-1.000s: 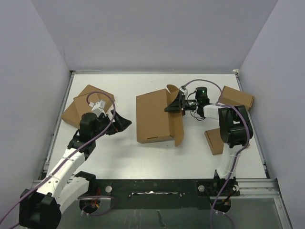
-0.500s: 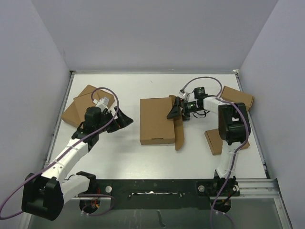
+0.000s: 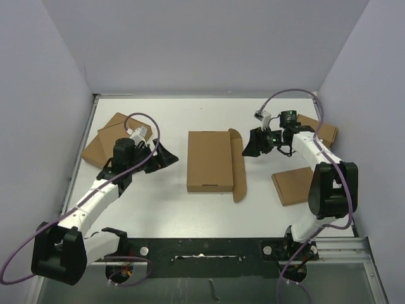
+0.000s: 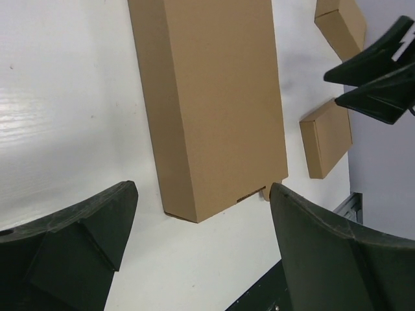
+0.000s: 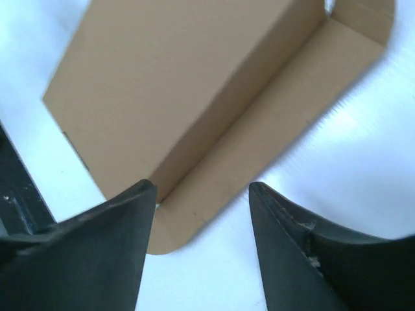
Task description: Fold the paper box
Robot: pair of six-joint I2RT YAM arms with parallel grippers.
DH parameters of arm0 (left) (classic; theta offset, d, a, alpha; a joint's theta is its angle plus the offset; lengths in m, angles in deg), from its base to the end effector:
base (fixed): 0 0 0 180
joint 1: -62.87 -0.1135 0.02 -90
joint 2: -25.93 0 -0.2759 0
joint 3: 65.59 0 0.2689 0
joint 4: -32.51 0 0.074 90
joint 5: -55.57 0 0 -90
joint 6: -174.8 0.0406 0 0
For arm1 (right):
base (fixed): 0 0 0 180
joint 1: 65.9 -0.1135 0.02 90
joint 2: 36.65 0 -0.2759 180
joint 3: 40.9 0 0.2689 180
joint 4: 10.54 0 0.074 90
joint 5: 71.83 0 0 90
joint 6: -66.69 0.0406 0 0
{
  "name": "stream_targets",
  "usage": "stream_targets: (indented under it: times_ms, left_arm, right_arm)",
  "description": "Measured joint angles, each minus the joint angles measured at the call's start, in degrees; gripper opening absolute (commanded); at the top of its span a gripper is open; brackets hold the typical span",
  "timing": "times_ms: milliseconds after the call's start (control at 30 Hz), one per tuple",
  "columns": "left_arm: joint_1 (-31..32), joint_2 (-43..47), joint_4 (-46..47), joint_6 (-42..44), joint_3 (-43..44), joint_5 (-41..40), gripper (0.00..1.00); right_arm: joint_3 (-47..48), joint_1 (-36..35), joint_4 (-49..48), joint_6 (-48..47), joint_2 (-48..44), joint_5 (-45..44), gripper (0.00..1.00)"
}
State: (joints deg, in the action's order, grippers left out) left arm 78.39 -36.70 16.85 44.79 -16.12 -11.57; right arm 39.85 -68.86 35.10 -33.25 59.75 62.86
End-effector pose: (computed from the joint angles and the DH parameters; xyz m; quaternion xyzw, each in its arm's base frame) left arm 0.2392 -0.0828 0.2436 -0.0804 0.8460 -0.3833 0.3619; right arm 0.3571 0.0471 0.2249 -0.1943 0.8798 0.3537 0.2513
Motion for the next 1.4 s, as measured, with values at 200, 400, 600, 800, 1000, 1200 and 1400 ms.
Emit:
stream_targets:
  times_ms: [200, 400, 600, 800, 1000, 1200, 1400]
  left_arm:
    - [0.74, -8.41, 0.90, 0.42, 1.44, 2.27, 0.76]
    - [5.05, -14.21, 1.11, 1.55, 3.17, 1.22, 0.76]
    - [7.56, -17.31, 0.31, 2.84, 3.78, -1.14, 0.77]
    - [5.97, -14.99, -5.22, 7.58, 4.61, -6.27, 0.78]
    - [3.30, -5.60, -6.03, 10.03, 4.35, -4.94, 0.81]
    - [0.44, -1.75, 0.20, 8.87, 1.18, -0.33, 0.81]
    - [0.39, -3.54, -0.20, 9.77, 0.94, -0.76, 0.81]
  right_arm:
    - [-0.74, -1.75, -1.16, -2.29, 0.81, 4.52, 0.09]
    - [-1.60, -7.43, -0.76, -3.34, 8.48, 3.56, 0.06]
    - [3.58, -14.16, 2.47, -5.05, 14.10, 4.15, 0.07]
    - [8.61, -13.92, 5.57, -10.60, 14.69, 4.35, 0.23]
    - [-0.85, -10.01, 9.20, -24.50, 1.44, 5.81, 0.74]
    - [-15.61, -15.98, 9.77, -48.61, -17.90, 9.75, 0.80]
    - [-23.93, -20.87, 5.97, -62.97, -15.47, 5.60, 0.72]
